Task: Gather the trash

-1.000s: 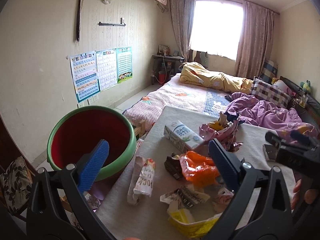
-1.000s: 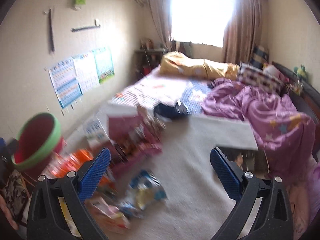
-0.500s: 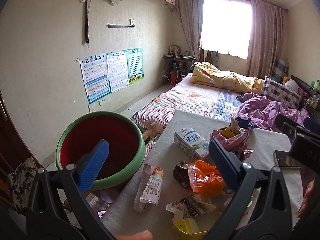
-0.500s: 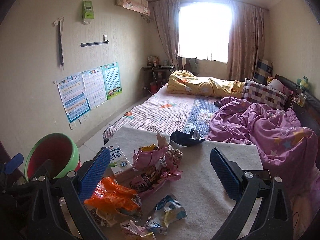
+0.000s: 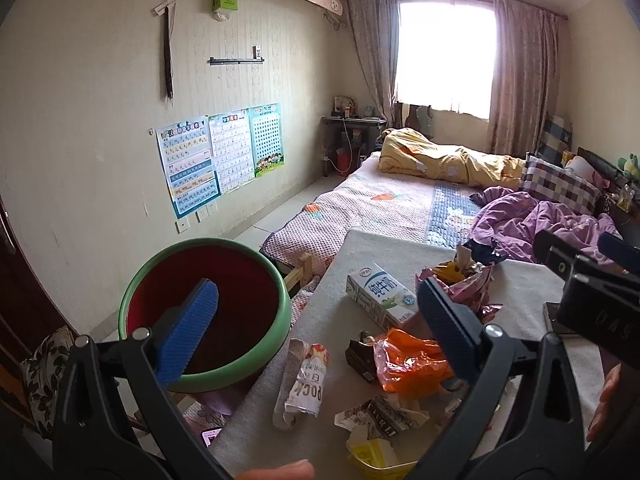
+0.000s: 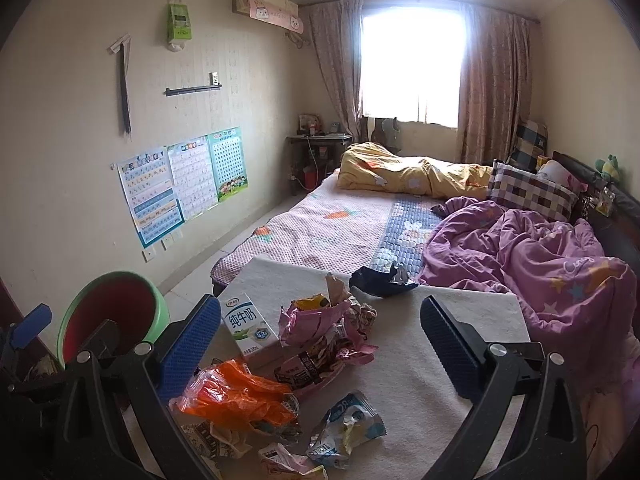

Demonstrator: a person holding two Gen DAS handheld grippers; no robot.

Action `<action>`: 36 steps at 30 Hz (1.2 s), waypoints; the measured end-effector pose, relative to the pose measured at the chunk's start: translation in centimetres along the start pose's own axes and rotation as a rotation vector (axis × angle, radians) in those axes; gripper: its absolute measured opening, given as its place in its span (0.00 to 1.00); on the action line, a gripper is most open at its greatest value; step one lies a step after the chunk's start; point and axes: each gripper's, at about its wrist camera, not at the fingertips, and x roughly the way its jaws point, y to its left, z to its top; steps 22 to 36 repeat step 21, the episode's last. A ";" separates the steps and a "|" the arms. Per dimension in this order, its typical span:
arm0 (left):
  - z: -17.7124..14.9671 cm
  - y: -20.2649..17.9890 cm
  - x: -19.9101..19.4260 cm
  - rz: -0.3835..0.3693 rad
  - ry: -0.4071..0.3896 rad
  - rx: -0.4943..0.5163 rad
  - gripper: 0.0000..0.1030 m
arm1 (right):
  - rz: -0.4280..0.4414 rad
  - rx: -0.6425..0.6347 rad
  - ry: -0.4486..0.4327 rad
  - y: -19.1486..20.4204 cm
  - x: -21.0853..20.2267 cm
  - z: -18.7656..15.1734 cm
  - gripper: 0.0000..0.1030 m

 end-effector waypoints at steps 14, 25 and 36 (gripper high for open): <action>0.5 0.2 -0.9 -0.047 -0.029 -0.050 0.95 | -0.031 0.008 -0.009 -0.7 -0.8 -0.2 0.93; 0.4 0.2 -0.4 -0.053 0.009 -0.064 0.95 | -0.032 0.007 -0.009 -0.8 -0.8 -0.2 0.93; 0.4 0.2 -0.4 -0.053 0.009 -0.064 0.95 | -0.032 0.007 -0.009 -0.8 -0.8 -0.2 0.93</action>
